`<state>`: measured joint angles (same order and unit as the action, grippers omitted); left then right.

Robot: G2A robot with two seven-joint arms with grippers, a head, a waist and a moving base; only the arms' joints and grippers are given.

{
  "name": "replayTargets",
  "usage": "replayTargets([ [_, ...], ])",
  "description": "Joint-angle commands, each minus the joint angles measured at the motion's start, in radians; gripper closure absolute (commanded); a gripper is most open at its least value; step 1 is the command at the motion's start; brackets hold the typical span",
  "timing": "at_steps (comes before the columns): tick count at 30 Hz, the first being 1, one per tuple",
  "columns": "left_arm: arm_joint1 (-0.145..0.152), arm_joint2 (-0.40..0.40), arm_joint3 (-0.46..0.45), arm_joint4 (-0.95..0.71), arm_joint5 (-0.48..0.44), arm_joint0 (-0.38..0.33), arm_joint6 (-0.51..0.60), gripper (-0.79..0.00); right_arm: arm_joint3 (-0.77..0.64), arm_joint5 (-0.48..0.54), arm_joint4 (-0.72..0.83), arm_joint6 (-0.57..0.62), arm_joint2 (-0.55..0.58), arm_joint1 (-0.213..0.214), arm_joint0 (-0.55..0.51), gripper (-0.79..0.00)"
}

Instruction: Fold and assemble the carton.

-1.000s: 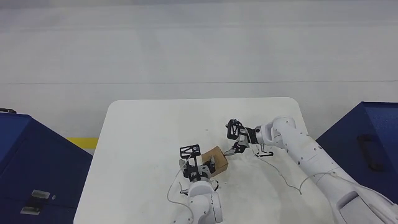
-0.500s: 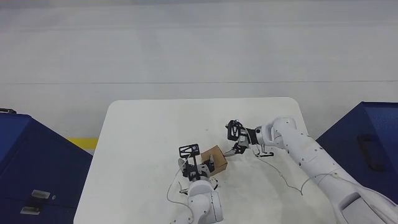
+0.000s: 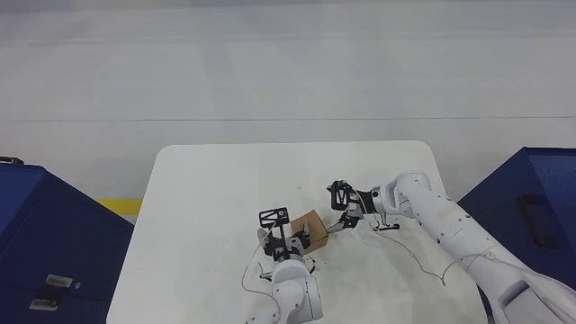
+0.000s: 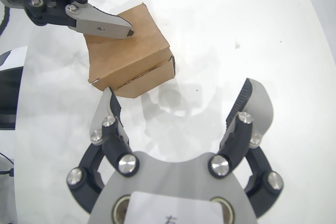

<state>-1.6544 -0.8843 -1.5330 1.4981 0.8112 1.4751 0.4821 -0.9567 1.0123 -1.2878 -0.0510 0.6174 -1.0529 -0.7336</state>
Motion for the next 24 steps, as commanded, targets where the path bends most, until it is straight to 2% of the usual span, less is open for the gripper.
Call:
replayTargets([
  [1,-0.001,0.002,0.003,0.001,0.000,-0.003,0.002,-0.785,0.004,0.000,0.008,0.006,-0.005,-0.001,0.005,-0.785],
  [24,-0.005,0.001,0.014,-0.005,0.004,-0.011,0.004,-0.785,0.060,0.000,0.061,0.026,-0.040,-0.028,0.047,-0.785],
])
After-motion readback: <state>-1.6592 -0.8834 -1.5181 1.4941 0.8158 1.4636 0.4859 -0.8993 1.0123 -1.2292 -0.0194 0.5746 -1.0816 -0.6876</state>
